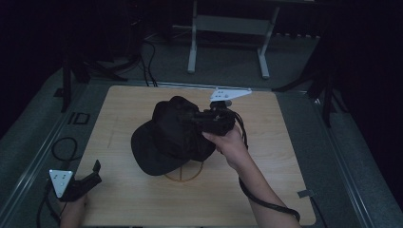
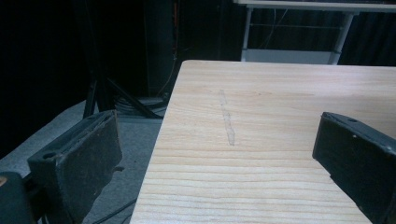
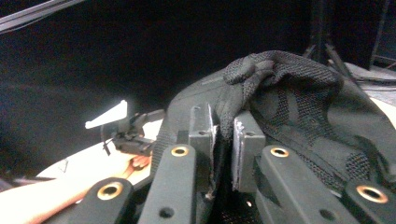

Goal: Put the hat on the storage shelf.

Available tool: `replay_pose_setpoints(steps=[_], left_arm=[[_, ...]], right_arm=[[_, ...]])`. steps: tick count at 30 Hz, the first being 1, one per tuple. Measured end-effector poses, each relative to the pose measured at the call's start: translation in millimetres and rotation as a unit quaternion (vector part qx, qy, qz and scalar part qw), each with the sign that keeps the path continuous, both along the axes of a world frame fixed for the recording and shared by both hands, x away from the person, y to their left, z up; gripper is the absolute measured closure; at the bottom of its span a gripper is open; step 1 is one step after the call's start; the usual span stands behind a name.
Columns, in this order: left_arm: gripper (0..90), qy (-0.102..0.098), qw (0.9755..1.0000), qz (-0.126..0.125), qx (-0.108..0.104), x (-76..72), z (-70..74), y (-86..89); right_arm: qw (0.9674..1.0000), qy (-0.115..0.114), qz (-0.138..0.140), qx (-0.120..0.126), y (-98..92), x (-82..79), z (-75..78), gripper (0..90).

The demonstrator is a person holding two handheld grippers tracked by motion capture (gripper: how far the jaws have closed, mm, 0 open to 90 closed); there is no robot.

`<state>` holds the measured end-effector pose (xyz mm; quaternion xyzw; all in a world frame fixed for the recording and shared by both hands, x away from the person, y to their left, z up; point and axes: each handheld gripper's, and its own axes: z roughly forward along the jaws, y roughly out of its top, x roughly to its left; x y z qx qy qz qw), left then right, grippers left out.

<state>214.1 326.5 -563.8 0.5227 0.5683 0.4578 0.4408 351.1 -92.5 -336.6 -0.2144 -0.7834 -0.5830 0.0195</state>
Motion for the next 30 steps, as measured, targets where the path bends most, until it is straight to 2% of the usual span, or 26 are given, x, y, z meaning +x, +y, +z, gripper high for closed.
replay_pose_setpoints(steps=[3, 4, 6, 8, 10, 11, 15, 18, 24, 30], left_arm=[[1.8, 0.000, 1.0000, -0.001, 0.001, -0.1, 0.0, 0.0], [1.8, 0.000, 1.0000, 0.000, 0.001, -0.1, 0.0, 0.0], [1.8, 0.000, 1.0000, -0.001, 0.001, -0.1, 0.0, 0.1], [1.8, 0.000, 1.0000, -0.001, 0.000, -0.2, 0.0, 0.2], [1.8, -0.001, 1.0000, -0.001, -0.001, 0.0, 0.0, 0.0], [1.8, 0.000, 1.0000, -0.002, -0.001, -0.1, 0.0, 0.1], [1.8, 0.000, 1.0000, -0.002, 0.000, -0.1, 0.0, 0.1], [1.8, 0.000, 1.0000, -0.003, -0.001, -0.1, 0.0, 0.2], [1.8, 0.000, 1.0000, -0.003, -0.001, 0.1, 0.0, 0.1], [1.8, 0.000, 1.0000, -0.002, -0.001, 0.0, 0.0, 0.3]], right_arm=[[1.0000, 0.000, -0.010, -0.001, -0.9, 1.7, -3.3, 75.2], [0.9998, 0.002, -0.013, -0.012, 0.8, 2.8, -6.6, 68.5], [0.9995, -0.007, -0.022, -0.021, 3.0, 2.1, -8.8, 65.3], [0.9993, -0.012, -0.030, -0.021, 3.0, 1.9, -8.6, 64.6], [0.9992, -0.013, -0.031, -0.021, 2.8, 2.2, -8.6, 65.8], [0.9994, -0.011, -0.026, -0.018, 2.5, 2.5, -8.7, 63.6], [0.9982, -0.026, -0.043, -0.032, 2.4, 1.5, -8.9, 59.5], [0.9987, -0.018, -0.043, -0.023, -1.0, 3.2, -9.7, 59.5], [0.9986, -0.020, -0.045, -0.019, -2.8, 3.0, -8.7, 57.5], [0.9974, -0.036, -0.059, -0.023, -6.4, 3.4, -3.5, 45.9]])
